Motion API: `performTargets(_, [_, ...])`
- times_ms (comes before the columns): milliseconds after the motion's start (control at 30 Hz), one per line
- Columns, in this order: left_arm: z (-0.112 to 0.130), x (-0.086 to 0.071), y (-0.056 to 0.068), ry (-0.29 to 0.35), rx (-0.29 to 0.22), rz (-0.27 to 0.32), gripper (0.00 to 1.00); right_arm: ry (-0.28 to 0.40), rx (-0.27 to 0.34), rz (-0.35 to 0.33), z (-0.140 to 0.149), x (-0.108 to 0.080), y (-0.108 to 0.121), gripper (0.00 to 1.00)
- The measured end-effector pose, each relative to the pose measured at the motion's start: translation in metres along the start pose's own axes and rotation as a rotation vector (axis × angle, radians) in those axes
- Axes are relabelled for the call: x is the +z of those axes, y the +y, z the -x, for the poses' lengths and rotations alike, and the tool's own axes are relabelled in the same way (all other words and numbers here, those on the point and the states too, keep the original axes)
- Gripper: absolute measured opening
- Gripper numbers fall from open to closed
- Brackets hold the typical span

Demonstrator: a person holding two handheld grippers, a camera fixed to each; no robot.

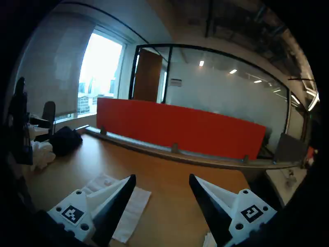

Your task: Fold towel

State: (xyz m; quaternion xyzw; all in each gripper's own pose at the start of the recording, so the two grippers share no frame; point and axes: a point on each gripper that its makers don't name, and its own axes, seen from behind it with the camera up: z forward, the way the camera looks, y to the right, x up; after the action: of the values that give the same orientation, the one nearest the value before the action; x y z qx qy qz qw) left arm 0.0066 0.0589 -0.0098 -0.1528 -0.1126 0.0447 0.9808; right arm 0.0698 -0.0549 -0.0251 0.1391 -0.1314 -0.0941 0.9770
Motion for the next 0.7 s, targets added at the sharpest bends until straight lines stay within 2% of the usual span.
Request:
performTargets(100, [0.008, 0.001, 0.007, -0.032, 0.008, 0.04, 0.92, -0.046, -0.034, -0.061, 0.008, 0.001, -0.013, 1.0])
performTargets(400, [0.032, 0.002, 0.024, -0.1, 0.056, 0.125, 0.92, -0.124, -0.116, -0.165, 0.027, 0.006, -0.034, 1.0])
performTargets(700, [0.066, 0.007, 0.039, -0.152, 0.074, 0.171, 0.92, -0.19, -0.158, -0.244, 0.06, 0.014, -0.057, 1.0])
